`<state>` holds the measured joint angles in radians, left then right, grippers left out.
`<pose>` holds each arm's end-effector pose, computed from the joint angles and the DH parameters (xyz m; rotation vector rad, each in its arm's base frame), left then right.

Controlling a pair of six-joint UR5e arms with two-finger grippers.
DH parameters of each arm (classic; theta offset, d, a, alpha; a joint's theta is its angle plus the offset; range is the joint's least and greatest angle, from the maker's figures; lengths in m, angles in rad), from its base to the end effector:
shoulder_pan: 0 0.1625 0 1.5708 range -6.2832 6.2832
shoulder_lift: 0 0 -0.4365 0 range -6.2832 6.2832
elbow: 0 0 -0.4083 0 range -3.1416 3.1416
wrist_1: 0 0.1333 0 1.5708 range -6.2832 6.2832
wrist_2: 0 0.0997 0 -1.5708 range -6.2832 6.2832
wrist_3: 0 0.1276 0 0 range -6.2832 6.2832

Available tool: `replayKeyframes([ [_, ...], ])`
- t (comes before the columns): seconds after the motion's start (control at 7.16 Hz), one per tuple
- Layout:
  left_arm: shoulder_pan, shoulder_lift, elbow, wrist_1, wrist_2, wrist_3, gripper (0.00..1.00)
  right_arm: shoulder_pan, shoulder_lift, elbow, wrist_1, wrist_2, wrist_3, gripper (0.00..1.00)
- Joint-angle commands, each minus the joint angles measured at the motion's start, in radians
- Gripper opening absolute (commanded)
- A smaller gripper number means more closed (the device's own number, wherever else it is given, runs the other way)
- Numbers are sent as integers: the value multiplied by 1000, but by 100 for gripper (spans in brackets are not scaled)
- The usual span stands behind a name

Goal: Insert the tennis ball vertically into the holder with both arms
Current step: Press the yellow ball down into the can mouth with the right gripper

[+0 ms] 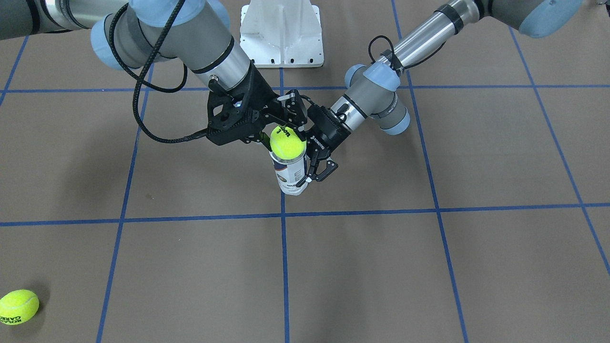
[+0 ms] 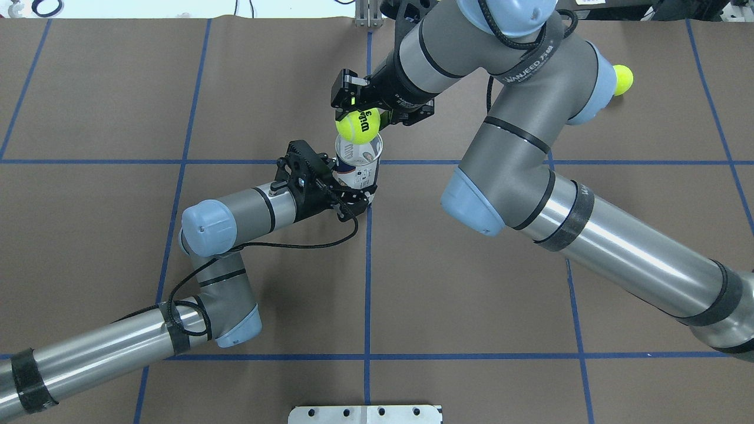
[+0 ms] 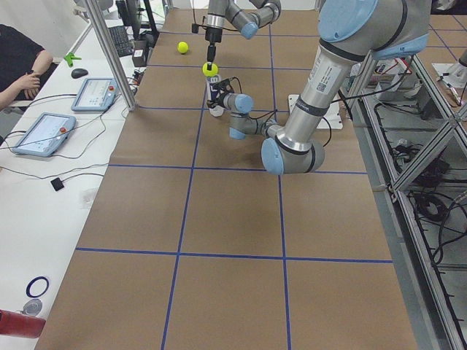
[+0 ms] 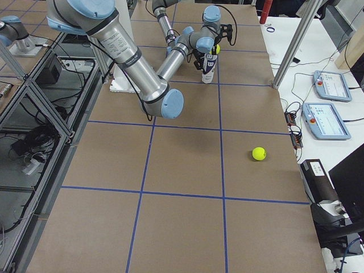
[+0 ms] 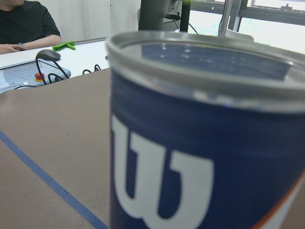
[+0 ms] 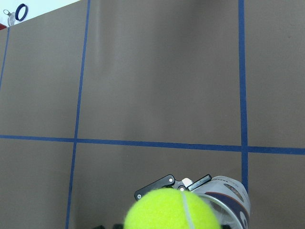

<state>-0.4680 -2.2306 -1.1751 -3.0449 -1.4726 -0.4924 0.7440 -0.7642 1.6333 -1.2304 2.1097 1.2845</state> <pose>0.6217 -0.4776 0.2813 1.2740 1.2014 0.3624 -0.4812 -0.5351 0.0982 0.1700 -1.2514 0.0695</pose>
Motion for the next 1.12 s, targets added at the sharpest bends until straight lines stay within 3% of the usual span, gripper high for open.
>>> replayKeyframes([
  [0.0,0,0,0,0,0,0,79,-2,-10,2,0,-2,-1,5],
  [0.28,0,-1,0,0,0,0,78,-40,-7,5,-4,-60,13,81],
  [0.56,-1,-1,0,3,0,0,79,-60,-9,13,-4,-85,15,98],
  [0.98,0,-1,0,3,0,0,79,-57,-20,89,-73,-68,12,98],
])
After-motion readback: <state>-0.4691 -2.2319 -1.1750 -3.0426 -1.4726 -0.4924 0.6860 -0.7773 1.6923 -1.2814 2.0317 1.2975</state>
